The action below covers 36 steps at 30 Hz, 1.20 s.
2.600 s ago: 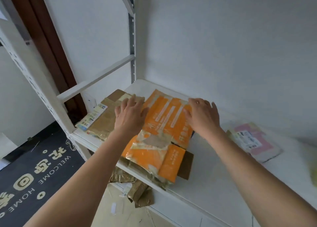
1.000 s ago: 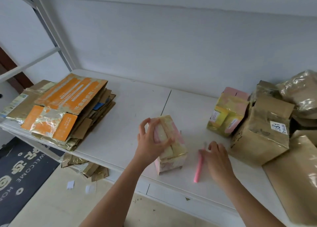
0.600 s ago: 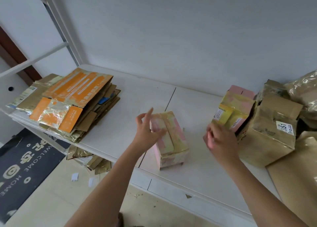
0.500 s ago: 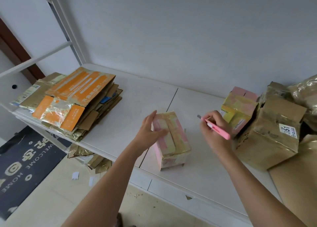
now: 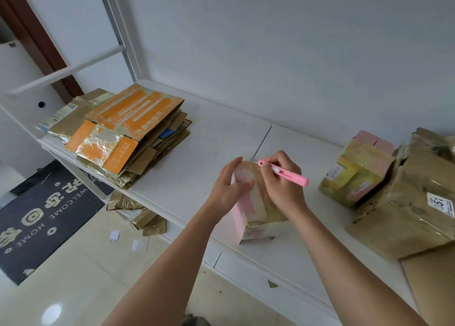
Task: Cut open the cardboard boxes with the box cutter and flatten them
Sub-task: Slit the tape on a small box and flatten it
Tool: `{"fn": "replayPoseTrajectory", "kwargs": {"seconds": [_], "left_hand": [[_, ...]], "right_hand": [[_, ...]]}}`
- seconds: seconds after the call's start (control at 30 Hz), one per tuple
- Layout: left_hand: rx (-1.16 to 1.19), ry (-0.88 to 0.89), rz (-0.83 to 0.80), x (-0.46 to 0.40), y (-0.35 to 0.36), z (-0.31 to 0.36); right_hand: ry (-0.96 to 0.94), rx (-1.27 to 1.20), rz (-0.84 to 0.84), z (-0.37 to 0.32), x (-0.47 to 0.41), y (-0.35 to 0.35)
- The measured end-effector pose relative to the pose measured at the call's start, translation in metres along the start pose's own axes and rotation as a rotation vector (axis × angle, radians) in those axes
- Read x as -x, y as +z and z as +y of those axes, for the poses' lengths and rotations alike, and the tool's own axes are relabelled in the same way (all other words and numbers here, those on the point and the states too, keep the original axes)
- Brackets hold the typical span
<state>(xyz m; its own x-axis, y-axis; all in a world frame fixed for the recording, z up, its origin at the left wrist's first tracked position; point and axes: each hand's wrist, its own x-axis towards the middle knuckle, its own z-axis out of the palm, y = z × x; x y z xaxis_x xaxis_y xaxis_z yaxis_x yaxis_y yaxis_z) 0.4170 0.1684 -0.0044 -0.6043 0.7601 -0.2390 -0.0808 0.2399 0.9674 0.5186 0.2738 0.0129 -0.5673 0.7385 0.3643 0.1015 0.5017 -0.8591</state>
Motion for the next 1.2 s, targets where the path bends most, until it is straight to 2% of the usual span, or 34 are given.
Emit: {"fn": "replayPoseTrajectory", "kwargs": {"seconds": [0.37,0.6,0.77,1.2], "left_hand": [[-0.050,0.045,0.023,-0.007,-0.003,-0.013],[-0.314,0.235,0.123,-0.009,0.001,-0.021],[-0.361,0.151,0.128,-0.016,0.001,-0.023],[-0.361,0.124,0.149,-0.019,0.001,-0.017]], "right_hand": [[-0.144,0.121,-0.037,0.001,-0.003,0.000],[-0.232,0.184,-0.159,-0.004,-0.002,-0.006],[-0.258,0.207,-0.183,-0.007,0.001,-0.012],[-0.156,0.183,-0.278,-0.010,0.018,-0.028]]}}
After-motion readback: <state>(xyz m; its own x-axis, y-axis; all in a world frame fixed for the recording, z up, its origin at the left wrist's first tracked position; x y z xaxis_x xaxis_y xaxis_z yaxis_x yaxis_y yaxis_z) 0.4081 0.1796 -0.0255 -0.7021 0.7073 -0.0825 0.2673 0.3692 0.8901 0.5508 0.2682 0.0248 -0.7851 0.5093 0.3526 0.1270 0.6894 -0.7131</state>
